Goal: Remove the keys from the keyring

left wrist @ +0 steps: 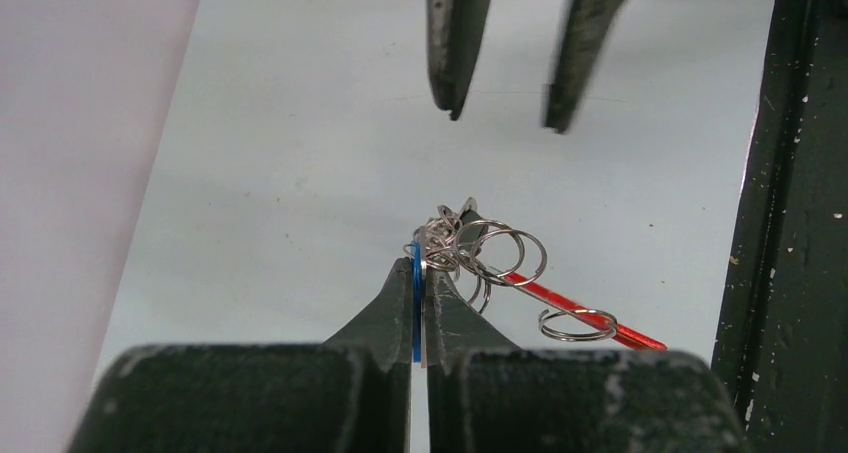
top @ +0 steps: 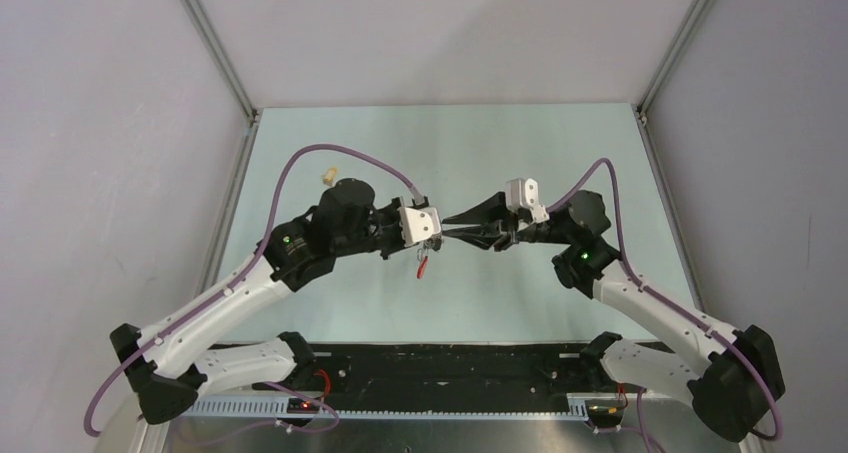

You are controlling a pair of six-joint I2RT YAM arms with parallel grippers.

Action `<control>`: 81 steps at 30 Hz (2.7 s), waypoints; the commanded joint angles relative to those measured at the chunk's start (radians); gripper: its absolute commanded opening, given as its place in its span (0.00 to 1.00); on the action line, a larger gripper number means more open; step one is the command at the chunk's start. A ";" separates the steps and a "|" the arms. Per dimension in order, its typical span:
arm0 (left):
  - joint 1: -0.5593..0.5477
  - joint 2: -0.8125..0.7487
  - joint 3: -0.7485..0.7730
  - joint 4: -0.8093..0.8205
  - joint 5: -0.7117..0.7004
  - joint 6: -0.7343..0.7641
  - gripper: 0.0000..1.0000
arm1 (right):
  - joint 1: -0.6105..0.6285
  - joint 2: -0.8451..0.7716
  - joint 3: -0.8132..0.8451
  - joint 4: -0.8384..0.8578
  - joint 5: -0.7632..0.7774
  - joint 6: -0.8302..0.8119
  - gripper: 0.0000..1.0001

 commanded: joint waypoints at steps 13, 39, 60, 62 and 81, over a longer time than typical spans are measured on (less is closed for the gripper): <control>0.005 0.199 0.110 0.060 -0.207 -0.171 0.00 | 0.024 -0.050 -0.003 -0.216 0.471 0.008 0.50; -0.042 0.515 0.175 0.062 -0.021 -0.319 0.00 | -0.306 0.029 -0.121 -0.367 -0.174 -0.136 0.38; -0.043 0.496 0.181 0.062 -0.018 -0.310 0.00 | -0.200 0.214 -0.044 -0.536 0.015 -0.318 0.38; -0.042 0.491 0.179 0.062 -0.021 -0.308 0.00 | -0.200 0.230 -0.040 -0.546 0.018 -0.322 0.34; -0.054 0.459 0.168 0.062 -0.007 -0.279 0.00 | -0.262 0.208 -0.031 -0.516 0.067 -0.307 0.48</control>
